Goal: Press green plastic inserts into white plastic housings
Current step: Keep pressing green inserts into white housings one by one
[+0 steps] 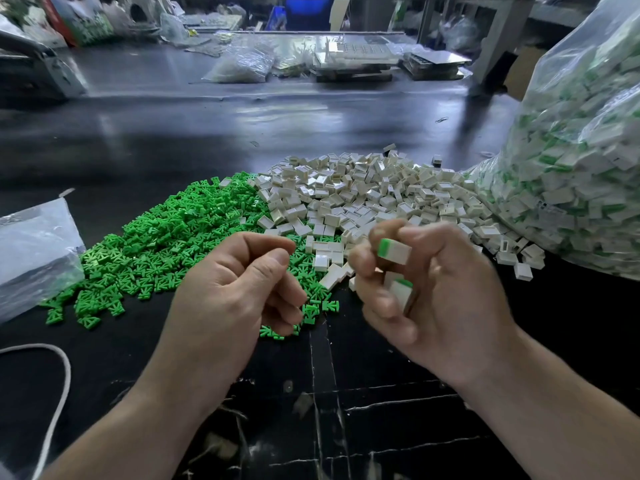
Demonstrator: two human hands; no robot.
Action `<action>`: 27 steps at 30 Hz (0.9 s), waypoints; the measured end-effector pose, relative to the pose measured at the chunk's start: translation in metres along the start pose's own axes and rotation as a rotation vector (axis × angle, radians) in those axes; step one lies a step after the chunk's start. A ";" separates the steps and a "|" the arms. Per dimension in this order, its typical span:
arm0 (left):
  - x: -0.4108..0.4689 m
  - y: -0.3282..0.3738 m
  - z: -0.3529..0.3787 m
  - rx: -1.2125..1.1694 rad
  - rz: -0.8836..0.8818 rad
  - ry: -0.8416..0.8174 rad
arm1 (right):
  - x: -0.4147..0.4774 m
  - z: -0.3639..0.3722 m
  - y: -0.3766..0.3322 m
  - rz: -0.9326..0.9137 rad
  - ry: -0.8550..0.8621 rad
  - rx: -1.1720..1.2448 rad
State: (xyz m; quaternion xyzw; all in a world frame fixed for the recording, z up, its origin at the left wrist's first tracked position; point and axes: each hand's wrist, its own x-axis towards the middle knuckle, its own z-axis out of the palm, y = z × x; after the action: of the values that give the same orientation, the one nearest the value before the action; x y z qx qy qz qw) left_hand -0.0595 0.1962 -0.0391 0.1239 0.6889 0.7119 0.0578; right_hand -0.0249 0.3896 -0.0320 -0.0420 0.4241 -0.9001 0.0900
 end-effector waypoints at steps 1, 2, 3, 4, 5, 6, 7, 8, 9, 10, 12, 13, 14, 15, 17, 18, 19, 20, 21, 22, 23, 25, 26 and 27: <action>0.000 -0.001 -0.004 0.083 0.003 0.017 | 0.001 -0.003 -0.003 -0.003 0.004 0.076; 0.000 -0.001 -0.005 0.182 0.006 0.019 | 0.002 -0.005 -0.005 0.009 0.021 0.097; -0.001 -0.002 -0.006 0.319 0.029 0.006 | 0.003 -0.007 -0.006 0.030 0.042 0.061; -0.002 -0.004 -0.006 0.495 0.072 -0.017 | 0.004 -0.009 -0.006 0.056 0.072 -0.033; -0.004 -0.005 -0.006 0.686 0.122 -0.038 | 0.005 -0.010 -0.004 0.073 0.113 -0.207; -0.006 -0.007 -0.004 0.853 0.164 -0.056 | 0.005 -0.011 -0.002 0.065 0.166 -0.480; -0.007 -0.007 -0.002 0.970 0.187 -0.068 | 0.004 -0.011 0.002 0.018 0.222 -0.833; -0.007 -0.008 -0.001 1.039 0.193 -0.071 | 0.004 -0.013 0.006 -0.053 0.254 -1.182; -0.007 -0.007 0.000 1.079 0.198 -0.065 | 0.004 -0.014 0.011 -0.107 0.233 -1.460; -0.007 -0.007 0.000 1.103 0.203 -0.056 | 0.004 -0.014 0.016 -0.123 0.197 -1.621; -0.005 -0.007 0.000 1.126 0.222 -0.044 | 0.004 -0.011 0.023 -0.106 0.164 -1.691; -0.005 -0.007 0.000 1.137 0.230 -0.041 | 0.005 -0.010 0.023 -0.116 0.190 -1.702; -0.006 -0.008 0.002 1.146 0.240 -0.043 | 0.005 -0.011 0.021 -0.152 0.242 -1.723; -0.006 -0.009 0.003 1.155 0.255 -0.047 | 0.005 -0.013 0.017 -0.189 0.299 -1.760; -0.006 -0.011 0.005 1.190 0.293 -0.073 | 0.004 -0.019 0.006 -0.154 0.399 -1.863; -0.004 -0.012 0.007 1.218 0.316 -0.095 | 0.004 -0.022 0.001 -0.076 0.426 -1.923; -0.002 -0.012 0.008 1.242 0.349 -0.119 | 0.005 -0.025 -0.001 0.008 0.430 -1.979; -0.001 -0.013 0.011 1.265 0.381 -0.149 | 0.006 -0.027 -0.001 0.076 0.420 -2.017; 0.000 -0.014 0.013 1.285 0.398 -0.182 | 0.007 -0.027 0.000 0.112 0.404 -2.037; 0.001 -0.015 0.015 1.298 0.406 -0.209 | 0.008 -0.025 0.002 0.115 0.385 -2.052; 0.001 -0.016 0.016 1.303 0.409 -0.229 | 0.008 -0.025 0.005 0.096 0.364 -2.068; 0.002 -0.019 0.016 1.298 0.429 -0.237 | 0.008 -0.024 0.009 0.036 0.318 -2.076; 0.002 -0.019 0.016 1.289 0.438 -0.236 | 0.009 -0.025 0.010 0.014 0.302 -2.063; 0.003 -0.020 0.017 1.279 0.441 -0.234 | 0.009 -0.026 0.010 0.003 0.289 -2.049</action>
State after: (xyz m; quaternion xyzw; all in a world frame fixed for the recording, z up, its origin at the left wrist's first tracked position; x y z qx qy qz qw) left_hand -0.0595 0.2140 -0.0583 0.3471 0.9216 0.1423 -0.0992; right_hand -0.0362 0.4006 -0.0563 0.0105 0.9938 -0.1036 -0.0394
